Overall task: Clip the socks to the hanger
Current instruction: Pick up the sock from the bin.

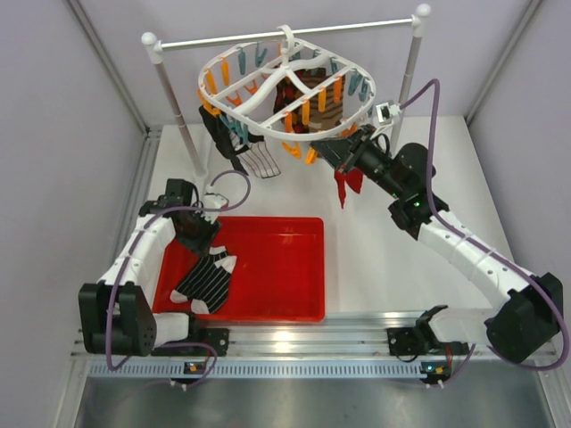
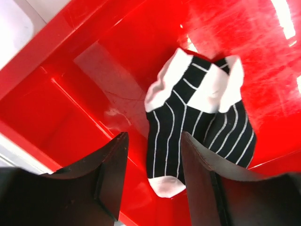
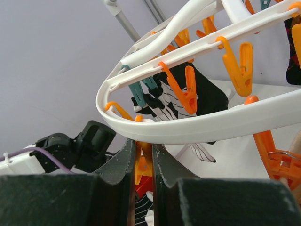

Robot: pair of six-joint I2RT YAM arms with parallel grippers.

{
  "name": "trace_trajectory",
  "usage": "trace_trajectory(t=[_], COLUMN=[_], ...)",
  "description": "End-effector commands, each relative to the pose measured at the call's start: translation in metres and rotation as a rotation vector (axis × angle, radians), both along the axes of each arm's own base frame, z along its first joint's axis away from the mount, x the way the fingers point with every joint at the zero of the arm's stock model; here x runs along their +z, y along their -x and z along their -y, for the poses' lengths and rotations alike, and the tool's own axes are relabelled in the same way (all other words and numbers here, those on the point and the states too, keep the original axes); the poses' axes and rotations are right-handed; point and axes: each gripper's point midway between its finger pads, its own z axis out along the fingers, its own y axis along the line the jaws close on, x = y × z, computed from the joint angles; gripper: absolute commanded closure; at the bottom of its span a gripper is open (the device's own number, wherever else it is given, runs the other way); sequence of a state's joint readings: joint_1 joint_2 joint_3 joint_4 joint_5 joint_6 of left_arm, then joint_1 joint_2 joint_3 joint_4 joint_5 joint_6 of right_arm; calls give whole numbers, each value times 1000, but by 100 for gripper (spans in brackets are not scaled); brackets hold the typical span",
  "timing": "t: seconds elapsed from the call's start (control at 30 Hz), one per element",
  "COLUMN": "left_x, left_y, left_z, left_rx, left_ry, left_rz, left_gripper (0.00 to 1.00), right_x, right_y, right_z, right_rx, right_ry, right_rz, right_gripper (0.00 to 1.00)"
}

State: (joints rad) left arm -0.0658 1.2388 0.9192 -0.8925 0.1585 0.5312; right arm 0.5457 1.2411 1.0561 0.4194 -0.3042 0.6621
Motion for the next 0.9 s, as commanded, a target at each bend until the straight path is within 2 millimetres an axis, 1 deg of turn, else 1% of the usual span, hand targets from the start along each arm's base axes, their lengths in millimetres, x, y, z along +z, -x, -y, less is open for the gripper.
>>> trace_trajectory(t=[0.0,0.13,0.2,0.27,0.3,0.33,0.37,0.4,0.43,0.5,0.53,0.6,0.67,0.7,0.73,0.77,0.8,0.83,0.87], left_x=[-7,-18,-29,-37,-43,-46,-49,-52,-55,-57,-54,-45,-27,-20,-9,2,8,25,33], left_y=[-11,-5,1,-1,1,1,-4,-4,-5,-8,-9,-14,-17,-16,-15,-14,-11,-9,-6], left_z=[-1,8,7,5,5,3,2,0,-3,-3,1,4,10,13,15,24,26,29,35], left_rx=[-23,-61,-57,-55,-54,-48,-41,-38,-27,-27,-27,-30,-51,-57,-69,-109,-129,-157,-198], left_ry=[15,64,66,60,57,47,40,30,17,18,36,54,88,101,114,159,165,173,195], left_rz=[8,-29,-58,-54,-62,-61,-46,-49,-55,-53,-47,-19,40,56,92,115,131,201,235], left_gripper=[47,46,46,47,48,50,52,53,58,64,73,83,91,94,96,100,100,100,100], right_x=[15,15,15,15,15,14,14,15,15,15,14,15,15,15,16,17,17,17,18], right_y=[6,5,5,5,4,4,4,4,4,4,4,5,5,5,5,6,6,6,7], right_z=[6,7,6,6,6,6,6,6,5,6,6,6,6,6,6,6,6,6,6], right_rx=[0,-2,-1,-1,-1,-2,-2,-2,1,-2,-2,-1,1,2,2,3,5,4,4], right_ry=[-8,-4,-4,-4,-4,-4,-5,-4,-2,1,4,2,4,4,3,3,3,4,3], right_rz=[52,52,52,50,49,48,47,49,49,51,50,50,52,52,56,57,57,58,61], right_gripper=[100,100,100,100,100,100,100,100,100,100,100,100,100,100,100,100,100,100,100])
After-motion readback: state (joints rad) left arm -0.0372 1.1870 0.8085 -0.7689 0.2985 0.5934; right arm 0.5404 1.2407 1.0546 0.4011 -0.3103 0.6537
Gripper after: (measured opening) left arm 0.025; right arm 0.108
